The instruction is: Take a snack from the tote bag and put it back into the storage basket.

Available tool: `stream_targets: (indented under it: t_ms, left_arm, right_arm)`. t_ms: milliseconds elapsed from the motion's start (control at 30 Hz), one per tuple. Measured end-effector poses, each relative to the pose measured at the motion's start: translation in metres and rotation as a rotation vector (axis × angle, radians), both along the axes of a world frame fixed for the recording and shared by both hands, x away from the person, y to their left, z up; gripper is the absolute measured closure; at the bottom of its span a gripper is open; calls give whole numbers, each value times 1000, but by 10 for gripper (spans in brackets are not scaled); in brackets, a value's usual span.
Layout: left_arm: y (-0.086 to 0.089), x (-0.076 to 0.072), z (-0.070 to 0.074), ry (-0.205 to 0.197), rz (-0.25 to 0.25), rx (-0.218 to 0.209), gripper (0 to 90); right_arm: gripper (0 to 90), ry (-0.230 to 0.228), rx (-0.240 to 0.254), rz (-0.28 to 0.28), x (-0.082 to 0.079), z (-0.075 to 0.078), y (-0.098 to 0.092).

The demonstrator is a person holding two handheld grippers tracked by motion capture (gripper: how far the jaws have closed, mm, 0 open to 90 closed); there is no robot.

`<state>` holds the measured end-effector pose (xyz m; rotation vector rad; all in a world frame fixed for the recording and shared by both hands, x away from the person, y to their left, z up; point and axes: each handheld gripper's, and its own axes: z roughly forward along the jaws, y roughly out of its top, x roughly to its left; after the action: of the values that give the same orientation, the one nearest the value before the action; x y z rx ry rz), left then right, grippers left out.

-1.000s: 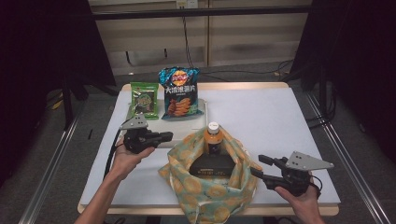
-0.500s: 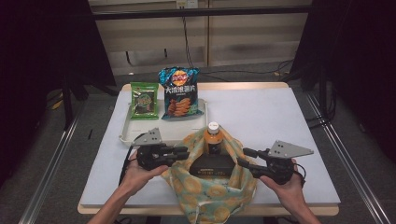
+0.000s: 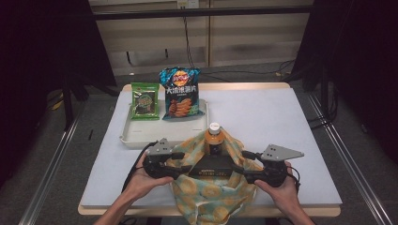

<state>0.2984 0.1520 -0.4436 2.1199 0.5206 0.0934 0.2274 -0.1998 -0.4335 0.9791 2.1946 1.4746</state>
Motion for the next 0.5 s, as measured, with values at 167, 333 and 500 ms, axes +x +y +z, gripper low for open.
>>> stream_targets:
  t_ms: [167,333,500]
  left_arm:
    - [2,-2,0,-33,-8,29,597]
    - [11,-1,4,-40,-14,19,881]
    - [18,2,5,-49,21,6,900]
  right_arm:
    - [379,0,-21,11,0,-3,6]
    - [393,2,-26,12,-1,-4,9]
    - [407,6,-38,20,-1,-6,12]
